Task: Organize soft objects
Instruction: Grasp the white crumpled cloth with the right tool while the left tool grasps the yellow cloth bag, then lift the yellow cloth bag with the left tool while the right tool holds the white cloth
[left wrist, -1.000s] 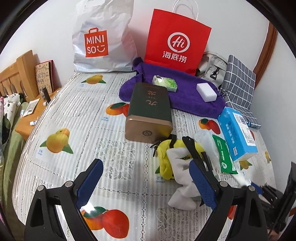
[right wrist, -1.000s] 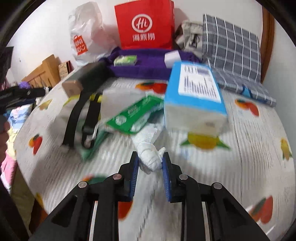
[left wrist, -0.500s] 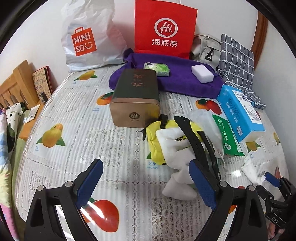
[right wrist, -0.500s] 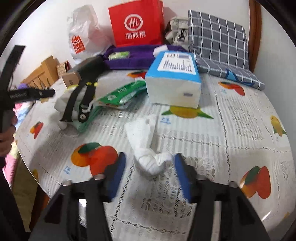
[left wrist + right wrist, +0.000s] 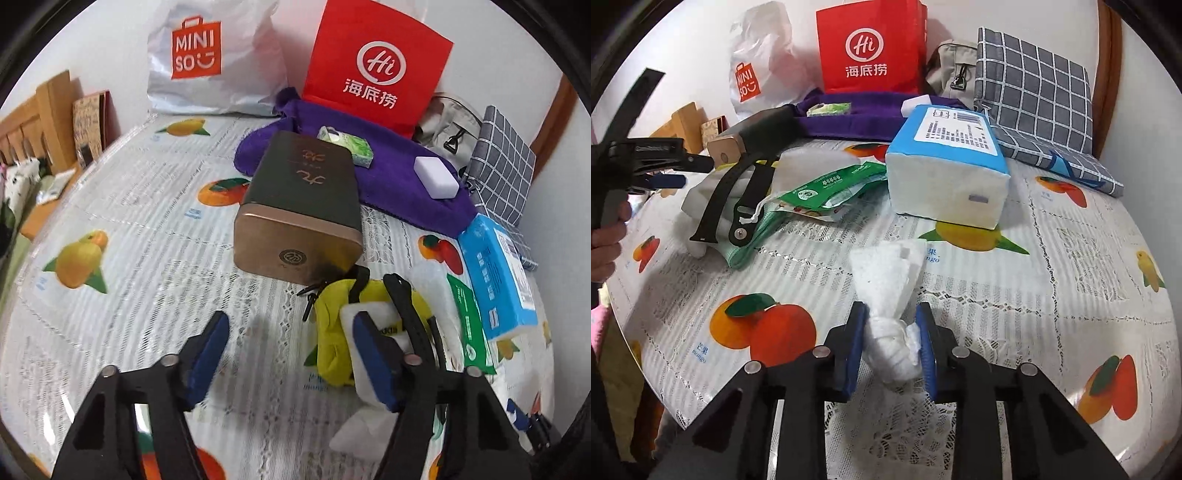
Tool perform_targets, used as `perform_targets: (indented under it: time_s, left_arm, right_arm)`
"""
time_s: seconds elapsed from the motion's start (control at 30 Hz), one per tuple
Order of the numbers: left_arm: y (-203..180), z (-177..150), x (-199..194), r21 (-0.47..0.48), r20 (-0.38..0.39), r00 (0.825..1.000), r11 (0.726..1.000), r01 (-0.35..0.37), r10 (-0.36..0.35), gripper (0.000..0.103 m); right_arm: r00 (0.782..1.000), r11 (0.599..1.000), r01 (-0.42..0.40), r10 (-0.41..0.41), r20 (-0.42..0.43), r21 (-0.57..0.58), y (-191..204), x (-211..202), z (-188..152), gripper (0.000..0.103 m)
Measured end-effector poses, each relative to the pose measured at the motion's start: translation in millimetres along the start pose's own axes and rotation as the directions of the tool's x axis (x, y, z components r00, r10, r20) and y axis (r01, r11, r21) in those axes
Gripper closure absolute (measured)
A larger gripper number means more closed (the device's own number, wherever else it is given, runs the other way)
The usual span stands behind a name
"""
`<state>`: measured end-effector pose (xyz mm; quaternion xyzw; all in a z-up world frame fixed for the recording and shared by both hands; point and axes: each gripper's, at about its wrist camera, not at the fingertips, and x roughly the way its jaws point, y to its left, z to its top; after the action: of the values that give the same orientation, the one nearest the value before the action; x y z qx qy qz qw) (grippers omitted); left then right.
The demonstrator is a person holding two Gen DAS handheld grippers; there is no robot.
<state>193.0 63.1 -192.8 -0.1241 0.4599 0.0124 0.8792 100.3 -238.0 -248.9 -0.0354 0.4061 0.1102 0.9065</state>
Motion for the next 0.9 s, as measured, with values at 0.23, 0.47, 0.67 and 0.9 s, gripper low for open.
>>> perform_targets:
  time_s: [0.23,0.47,0.67,0.9]
  left_arm:
    - [4,5,22,-0.05,-0.029,0.992,0.992,0.119,-0.121,0.057]
    - [-1,4,16,-0.021,-0.029,0.981,0.981,0.191,-0.192,0.087]
    - [14,2,-24,-0.015,0.016,0.986,0.986,0.165,-0.165,0.088]
    - [48,-11,-52,-0.037,0.026,0.997,0.997,0.073,-0.072,0.087]
  right_arm:
    - [1.0,1.0,0.017,-0.017,0.008,-0.022,3,4,3,0.075]
    - [1.0,0.999,0.027,-0.027,0.002,-0.023,5,8,8,0.075]
    - [1.0,1.0,0.029,-0.029,-0.011,-0.01,5,7,8,0.075]
    - [0.999,0.999,0.037,-0.037,-0.024,-0.009,7,-1,0,0.075]
